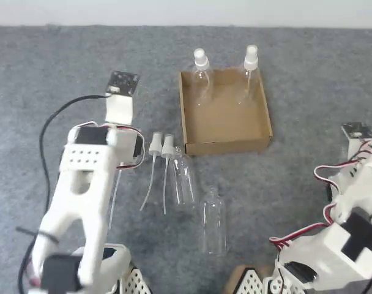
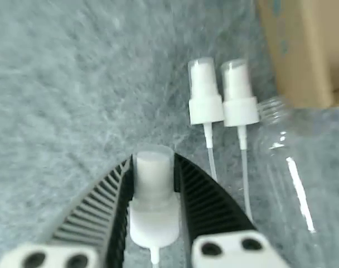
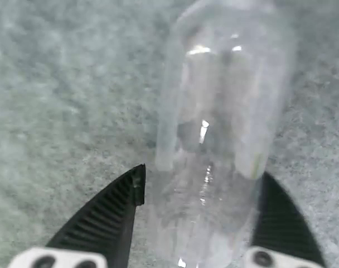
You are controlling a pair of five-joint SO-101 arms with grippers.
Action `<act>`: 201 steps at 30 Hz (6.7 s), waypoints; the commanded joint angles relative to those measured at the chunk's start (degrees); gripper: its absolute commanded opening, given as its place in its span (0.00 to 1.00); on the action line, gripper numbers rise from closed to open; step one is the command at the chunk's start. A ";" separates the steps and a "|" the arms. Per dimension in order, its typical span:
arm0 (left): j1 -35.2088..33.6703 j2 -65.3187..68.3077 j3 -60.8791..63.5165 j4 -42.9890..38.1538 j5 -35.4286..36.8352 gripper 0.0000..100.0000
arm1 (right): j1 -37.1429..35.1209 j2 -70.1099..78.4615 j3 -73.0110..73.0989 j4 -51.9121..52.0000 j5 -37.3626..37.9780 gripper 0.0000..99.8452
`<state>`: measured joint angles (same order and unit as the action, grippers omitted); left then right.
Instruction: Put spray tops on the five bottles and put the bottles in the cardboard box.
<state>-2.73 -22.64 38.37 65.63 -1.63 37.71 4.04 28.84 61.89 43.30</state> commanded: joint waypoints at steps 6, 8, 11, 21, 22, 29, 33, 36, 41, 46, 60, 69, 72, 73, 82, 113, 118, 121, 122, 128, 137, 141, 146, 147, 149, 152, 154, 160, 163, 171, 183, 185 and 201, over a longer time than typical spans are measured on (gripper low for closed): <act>-0.35 -12.13 8.66 -4.22 1.93 0.01 | -7.78 -0.22 -18.20 12.26 -2.81 0.35; -0.35 -12.40 10.42 -5.36 1.93 0.01 | -9.36 0.84 -24.79 14.02 -5.89 0.33; -0.44 -12.66 11.56 -6.24 1.93 0.01 | -11.38 5.05 -32.70 16.66 -8.44 0.30; -0.09 -12.22 11.65 -8.35 0.88 0.01 | -10.59 22.02 -42.02 22.64 -5.98 0.29; -0.09 -12.22 11.82 -8.53 0.88 0.01 | -10.51 22.55 -42.02 22.64 -5.63 0.29; 0.00 -12.22 11.91 -8.44 0.97 0.01 | -10.77 23.25 -42.11 22.55 -5.89 0.28; 0.00 -12.22 12.62 -8.70 1.05 0.01 | -10.42 23.43 -41.93 22.55 -5.89 0.20; 0.00 -12.22 12.70 -8.70 0.97 0.01 | -9.89 23.43 -42.11 22.55 -5.89 0.12; 0.00 -12.22 12.70 -8.70 0.88 0.01 | -9.54 22.20 -43.08 22.99 -5.54 0.03; 0.00 -12.22 12.70 -8.70 0.88 0.01 | -9.98 16.48 -45.54 24.66 -6.24 0.01; -0.53 -13.01 -3.74 0.88 3.08 0.01 | -36.00 -31.43 -17.05 13.41 -24.62 0.01; -0.35 -13.01 -25.27 8.97 8.18 0.01 | -66.86 -48.84 1.58 0.40 -30.33 0.01; -0.35 -13.45 -27.82 8.70 10.29 0.01 | -73.71 -48.92 5.80 -5.14 -30.33 0.01; -0.35 -14.51 -28.09 8.44 10.73 0.01 | -75.47 -48.92 7.03 -6.90 -30.33 0.01; -0.44 -32.70 -28.18 6.59 14.95 0.01 | -82.51 -49.45 16.00 -17.27 -29.98 0.01; 3.52 -33.93 -7.34 -17.05 29.89 0.01 | -85.32 -59.82 31.91 -30.73 -30.33 0.01; 8.18 -34.11 -0.13 -15.74 29.63 0.01 | -85.14 -60.18 32.18 -30.20 -30.33 0.01; 8.00 -34.11 4.18 -17.58 29.45 0.01 | -85.41 -60.26 34.02 -30.46 -30.33 0.01; 8.00 -34.11 5.32 -17.76 28.75 0.01 | -85.49 -60.26 34.81 -30.64 -30.33 0.01; 8.09 -34.20 9.54 -17.67 25.23 0.01 | -84.53 -62.46 36.48 -33.45 -30.42 0.01; 10.37 -35.08 8.92 -13.98 21.63 0.01 | -80.66 -63.87 44.13 -51.30 -44.84 0.01; 13.27 -35.60 10.51 -14.42 19.87 0.01 | -80.84 -63.60 44.22 -51.82 -45.01 0.01; 15.65 -35.96 12.09 -14.42 18.11 0.01 | -80.84 -63.69 44.31 -51.82 -45.01 0.01; 15.91 -35.96 12.18 -14.24 17.85 0.01 | -80.84 -63.69 44.31 -51.82 -45.01 0.01; 15.74 -35.96 12.18 -13.98 17.85 0.02 | -80.84 -63.69 44.31 -51.82 -45.01 0.01; 15.56 -36.04 11.56 -13.98 17.85 0.09 | -80.66 -63.69 44.31 -51.82 -44.92 0.01; 15.56 -36.04 9.80 -13.98 17.76 0.14 | -80.66 -63.69 44.31 -51.82 -44.92 0.01; 10.46 -35.96 -0.84 -6.07 16.44 0.17 | -80.57 -63.69 44.92 -51.82 -44.84 0.01; 6.42 -35.52 -5.14 -5.36 16.62 0.17 | -80.57 -63.69 45.71 -53.14 -44.75 0.01; 5.10 -30.68 -4.44 -9.05 13.36 0.11 | -80.57 -63.69 46.68 -54.55 -44.57 0.01; 12.04 -30.51 4.53 -8.62 8.70 0.10 | -80.57 -63.69 46.68 -54.55 -44.57 0.01; 12.84 -33.58 6.64 -8.62 8.70 0.10 | -80.57 -63.69 46.68 -54.55 -44.57 0.01; -0.09 -43.60 4.35 -1.93 9.49 0.17 | -78.90 -63.69 45.19 -53.67 -44.40 0.01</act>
<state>-1.76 -62.46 41.19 63.16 8.57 -43.16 -58.46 76.75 8.70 -0.92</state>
